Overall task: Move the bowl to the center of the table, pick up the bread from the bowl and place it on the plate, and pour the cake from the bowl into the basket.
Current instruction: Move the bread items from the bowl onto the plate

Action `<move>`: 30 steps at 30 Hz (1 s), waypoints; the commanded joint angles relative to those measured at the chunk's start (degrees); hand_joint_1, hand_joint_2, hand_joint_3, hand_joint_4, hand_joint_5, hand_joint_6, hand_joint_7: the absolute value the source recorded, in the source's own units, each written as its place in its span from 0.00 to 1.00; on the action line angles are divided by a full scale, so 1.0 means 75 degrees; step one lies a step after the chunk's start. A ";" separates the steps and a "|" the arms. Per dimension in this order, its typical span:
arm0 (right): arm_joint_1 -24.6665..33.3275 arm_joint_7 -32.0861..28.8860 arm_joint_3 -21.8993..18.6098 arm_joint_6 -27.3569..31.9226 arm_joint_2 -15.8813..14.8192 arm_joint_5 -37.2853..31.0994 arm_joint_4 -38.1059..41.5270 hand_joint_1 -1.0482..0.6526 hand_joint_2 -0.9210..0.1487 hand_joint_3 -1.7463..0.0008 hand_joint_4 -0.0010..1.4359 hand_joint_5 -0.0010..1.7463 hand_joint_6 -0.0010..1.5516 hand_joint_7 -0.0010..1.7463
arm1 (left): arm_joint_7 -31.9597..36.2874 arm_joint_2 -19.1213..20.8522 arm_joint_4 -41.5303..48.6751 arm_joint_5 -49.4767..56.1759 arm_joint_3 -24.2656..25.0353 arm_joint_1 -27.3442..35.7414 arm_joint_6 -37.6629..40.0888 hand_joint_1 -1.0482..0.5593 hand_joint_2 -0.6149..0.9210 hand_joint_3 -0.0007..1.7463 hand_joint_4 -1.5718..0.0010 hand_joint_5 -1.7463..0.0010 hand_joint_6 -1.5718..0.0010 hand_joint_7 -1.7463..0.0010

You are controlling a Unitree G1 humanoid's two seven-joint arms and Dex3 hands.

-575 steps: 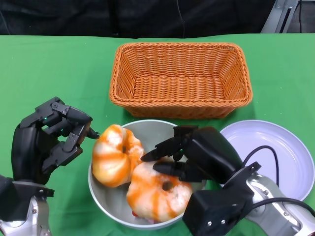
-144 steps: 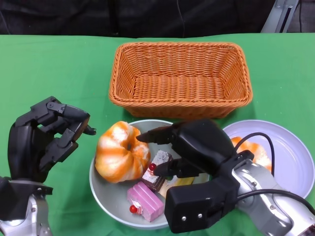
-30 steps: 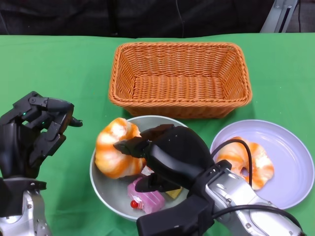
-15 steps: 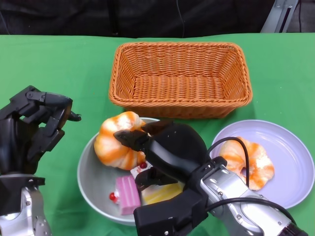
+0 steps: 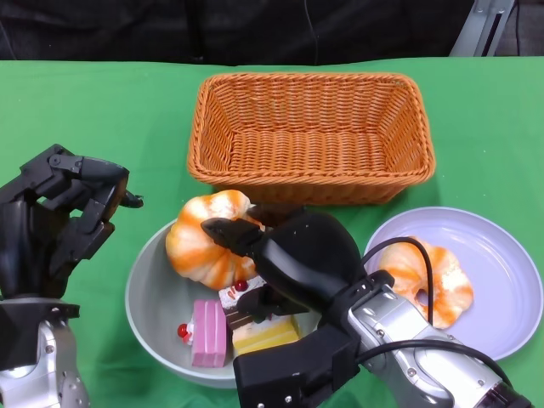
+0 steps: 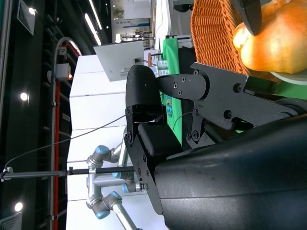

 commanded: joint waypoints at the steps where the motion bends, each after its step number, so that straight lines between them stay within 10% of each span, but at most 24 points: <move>1: -0.0112 -0.0323 -0.0033 -0.0139 -0.0053 0.0015 0.0107 0.12 0.00 0.98 0.33 0.02 0.32 0.01 | 0.0083 0.0094 -0.0029 -0.0032 0.0040 0.0029 0.0002 0.56 1.00 0.18 0.49 0.20 0.40 0.47; 30: -0.0520 -0.0686 -0.0248 -0.0384 -0.0042 0.0229 0.0452 0.13 0.00 0.98 0.33 0.00 0.31 0.00 | 0.0035 0.0091 0.0315 -0.0066 0.0075 -0.0134 -0.0272 0.56 1.00 0.18 0.47 0.23 0.39 0.48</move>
